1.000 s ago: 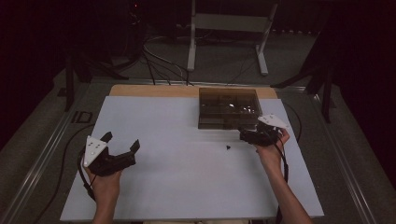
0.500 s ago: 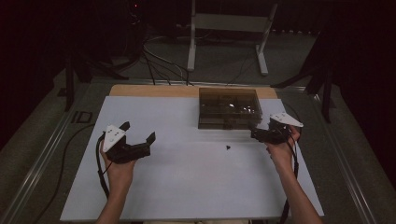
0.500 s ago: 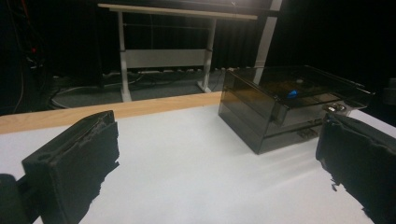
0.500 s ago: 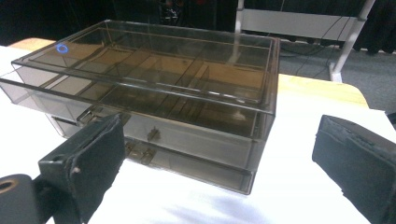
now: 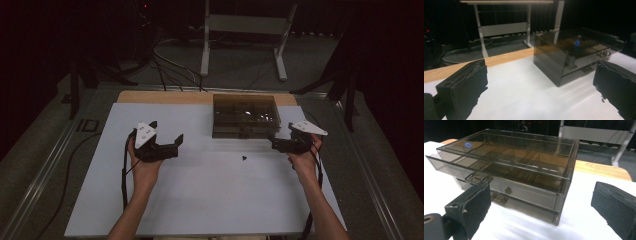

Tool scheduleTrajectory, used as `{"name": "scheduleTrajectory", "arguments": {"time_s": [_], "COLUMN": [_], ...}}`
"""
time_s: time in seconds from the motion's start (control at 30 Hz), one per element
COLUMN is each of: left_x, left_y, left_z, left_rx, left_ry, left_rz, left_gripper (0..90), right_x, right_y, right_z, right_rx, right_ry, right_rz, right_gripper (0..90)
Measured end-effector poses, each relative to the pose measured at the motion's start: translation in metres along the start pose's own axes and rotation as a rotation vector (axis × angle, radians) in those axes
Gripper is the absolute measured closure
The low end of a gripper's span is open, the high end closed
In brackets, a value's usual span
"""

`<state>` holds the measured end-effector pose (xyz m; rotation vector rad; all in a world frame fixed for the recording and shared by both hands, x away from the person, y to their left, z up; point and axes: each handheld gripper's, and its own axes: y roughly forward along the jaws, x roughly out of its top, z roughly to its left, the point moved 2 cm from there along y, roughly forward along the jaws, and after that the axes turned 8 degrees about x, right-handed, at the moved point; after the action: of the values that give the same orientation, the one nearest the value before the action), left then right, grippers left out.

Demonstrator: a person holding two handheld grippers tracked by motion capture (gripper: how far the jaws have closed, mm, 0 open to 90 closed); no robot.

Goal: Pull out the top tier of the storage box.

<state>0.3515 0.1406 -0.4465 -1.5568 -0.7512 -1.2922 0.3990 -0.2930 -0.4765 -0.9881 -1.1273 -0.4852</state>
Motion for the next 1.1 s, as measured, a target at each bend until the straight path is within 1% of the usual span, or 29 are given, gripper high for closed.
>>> {"name": "scheduleTrajectory", "arguments": {"time_s": [0.03,0.1,0.17,0.2,0.27,0.3,0.37,0.57,0.8,0.87,0.93,1.03,1.1], "left_x": [0.000,-0.001,-0.001,-0.001,-0.001,-0.001,-0.002,-0.004,-0.004,-0.005,-0.006,-0.008,-0.009], "left_y": [0.003,0.009,0.015,0.017,0.022,0.024,0.028,0.041,0.055,0.058,0.062,0.067,0.070], "left_z": [-0.002,-0.007,-0.011,-0.013,-0.018,-0.020,-0.024,-0.038,-0.051,-0.054,-0.057,-0.060,-0.063], "left_rx": [-0.009,-0.023,-0.030,-0.037,-0.047,-0.056,-0.070,-0.104,-0.131,-0.137,-0.141,-0.149,-0.155], "left_ry": [0.009,0.025,0.042,0.044,0.038,0.027,0.016,0.020,0.028,0.033,0.035,0.040,0.046], "left_rz": [0.005,0.014,0.019,0.019,0.019,0.014,0.016,0.023,0.031,0.033,0.037,0.049,0.054], "left_gripper": [0.2,0.2,0.2,0.2,0.3,0.2,0.2,0.2,0.3,0.3,0.3,0.3,0.3], "right_x": [0.000,-0.001,-0.002,-0.002,-0.003,-0.003,-0.002,-0.002,-0.004,-0.004,-0.005,-0.005,-0.006], "right_y": [0.000,0.002,0.003,0.004,0.006,0.007,0.008,0.009,0.010,0.009,0.009,0.010,0.012], "right_z": [0.000,0.000,-0.001,-0.001,-0.001,-0.001,0.000,0.001,0.000,0.000,0.000,0.001,0.002], "right_rx": [0.000,-0.008,-0.004,0.002,0.010,0.013,0.030,0.054,0.088,0.101,0.114,0.121,0.125], "right_ry": [0.000,-0.019,-0.021,-0.021,-0.029,-0.032,-0.042,-0.058,-0.033,-0.031,-0.028,-0.012,-0.011], "right_rz": [0.000,0.018,0.024,0.024,0.026,0.025,0.011,0.008,-0.007,-0.019,-0.034,-0.045,-0.047], "right_gripper": [3.0,3.0,3.0,3.0,3.0,3.1,3.2,3.4,3.5,6.5,6.6,6.5,6.5]}}
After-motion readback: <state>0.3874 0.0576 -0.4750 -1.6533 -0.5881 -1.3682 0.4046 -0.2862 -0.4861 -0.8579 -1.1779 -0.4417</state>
